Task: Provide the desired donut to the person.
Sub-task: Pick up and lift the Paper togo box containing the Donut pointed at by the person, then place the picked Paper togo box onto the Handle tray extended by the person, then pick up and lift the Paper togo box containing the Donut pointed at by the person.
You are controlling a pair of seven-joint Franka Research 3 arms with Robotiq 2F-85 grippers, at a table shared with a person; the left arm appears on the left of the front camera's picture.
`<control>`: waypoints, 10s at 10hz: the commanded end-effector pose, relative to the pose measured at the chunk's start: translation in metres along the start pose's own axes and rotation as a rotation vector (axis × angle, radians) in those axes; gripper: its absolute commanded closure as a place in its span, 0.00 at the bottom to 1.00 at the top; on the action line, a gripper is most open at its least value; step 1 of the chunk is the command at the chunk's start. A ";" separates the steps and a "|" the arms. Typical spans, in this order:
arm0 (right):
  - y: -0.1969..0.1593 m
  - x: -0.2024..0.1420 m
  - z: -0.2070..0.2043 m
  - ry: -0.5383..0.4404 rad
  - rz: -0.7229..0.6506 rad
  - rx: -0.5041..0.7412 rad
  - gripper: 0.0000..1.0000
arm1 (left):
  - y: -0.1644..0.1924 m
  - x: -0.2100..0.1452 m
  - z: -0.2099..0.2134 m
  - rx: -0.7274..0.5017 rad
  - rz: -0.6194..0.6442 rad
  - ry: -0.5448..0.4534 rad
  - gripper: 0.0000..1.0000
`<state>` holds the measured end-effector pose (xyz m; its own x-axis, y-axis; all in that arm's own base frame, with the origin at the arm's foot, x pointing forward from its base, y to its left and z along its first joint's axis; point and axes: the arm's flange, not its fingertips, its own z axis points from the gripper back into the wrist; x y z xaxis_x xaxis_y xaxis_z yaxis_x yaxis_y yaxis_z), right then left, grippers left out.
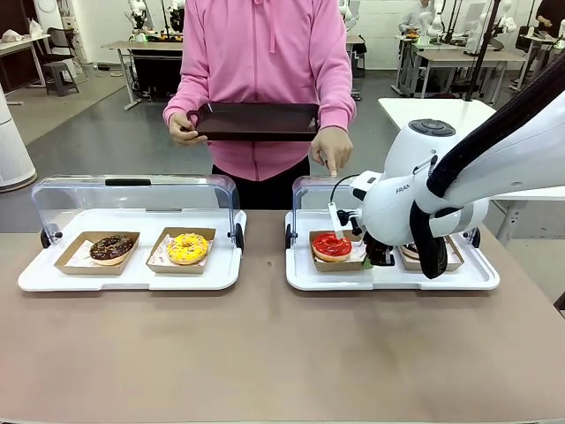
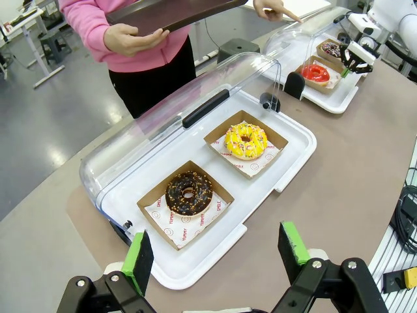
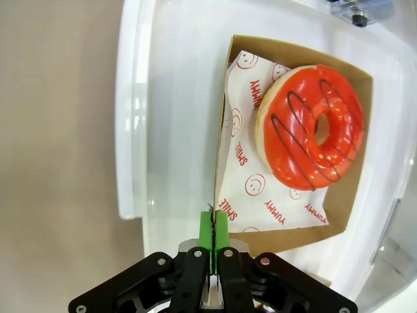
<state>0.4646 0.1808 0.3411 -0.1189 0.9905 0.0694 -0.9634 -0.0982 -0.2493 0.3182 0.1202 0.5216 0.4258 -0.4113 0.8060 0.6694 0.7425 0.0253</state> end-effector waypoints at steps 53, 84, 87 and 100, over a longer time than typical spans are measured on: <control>0.130 -0.023 0.246 -0.138 0.180 -0.194 1.00 | 0.001 -0.001 0.000 -0.005 0.007 -0.010 0.00; -0.065 0.096 0.190 -0.064 -0.053 -0.221 0.00 | 0.001 -0.001 0.000 -0.005 0.007 -0.010 0.00; -0.074 0.106 0.205 -0.031 -0.066 -0.102 0.00 | 0.001 -0.001 0.000 -0.005 0.007 -0.010 0.00; -0.037 0.044 0.244 -0.233 -0.102 -0.107 0.00 | 0.001 -0.001 0.000 -0.005 0.007 -0.010 0.00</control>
<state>0.4626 0.2558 0.5704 -0.0728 0.9690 0.2360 -0.9194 0.0265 -0.3925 0.3185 0.1202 0.5216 0.4272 -0.4113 0.8052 0.6685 0.7433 0.0250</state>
